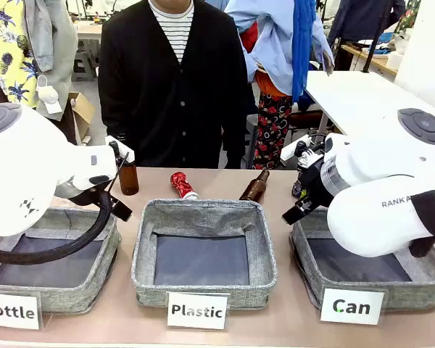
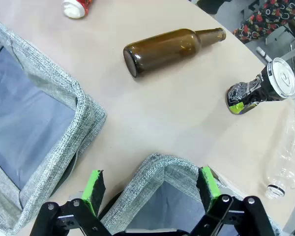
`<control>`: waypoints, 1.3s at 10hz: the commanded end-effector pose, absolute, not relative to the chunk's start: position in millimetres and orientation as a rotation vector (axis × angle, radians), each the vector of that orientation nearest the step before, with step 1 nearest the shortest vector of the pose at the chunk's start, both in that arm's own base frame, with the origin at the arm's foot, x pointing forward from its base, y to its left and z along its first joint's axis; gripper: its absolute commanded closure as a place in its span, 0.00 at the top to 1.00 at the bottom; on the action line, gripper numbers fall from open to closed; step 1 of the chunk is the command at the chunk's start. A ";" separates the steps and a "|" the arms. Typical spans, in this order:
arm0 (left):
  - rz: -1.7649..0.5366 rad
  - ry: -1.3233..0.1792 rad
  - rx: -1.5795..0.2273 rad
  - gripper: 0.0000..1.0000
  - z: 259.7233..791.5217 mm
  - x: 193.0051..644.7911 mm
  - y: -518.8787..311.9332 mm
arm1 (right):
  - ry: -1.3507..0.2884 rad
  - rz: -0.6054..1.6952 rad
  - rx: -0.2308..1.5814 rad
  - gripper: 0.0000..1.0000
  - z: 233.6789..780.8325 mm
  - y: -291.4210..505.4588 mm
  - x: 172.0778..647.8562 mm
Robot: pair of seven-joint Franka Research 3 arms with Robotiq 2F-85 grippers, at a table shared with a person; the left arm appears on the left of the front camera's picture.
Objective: Sort the can waste into the basket.
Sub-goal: Pick up the can waste from the table and place it in the right Fabric basket.
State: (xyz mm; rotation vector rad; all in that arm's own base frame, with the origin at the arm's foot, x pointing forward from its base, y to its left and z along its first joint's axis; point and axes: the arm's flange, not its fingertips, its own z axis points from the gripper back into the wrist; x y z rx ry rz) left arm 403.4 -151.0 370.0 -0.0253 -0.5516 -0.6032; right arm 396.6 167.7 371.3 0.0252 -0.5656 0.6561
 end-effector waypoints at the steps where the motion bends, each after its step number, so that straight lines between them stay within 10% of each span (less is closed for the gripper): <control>1: -0.603 -0.552 -0.025 1.00 370.0 403.4 -151.1 | -0.566 0.656 0.025 1.00 371.3 167.7 396.6; 13: -0.603 -0.552 -0.025 1.00 370.0 403.4 -151.1 | -0.566 0.656 0.025 1.00 371.3 167.7 396.6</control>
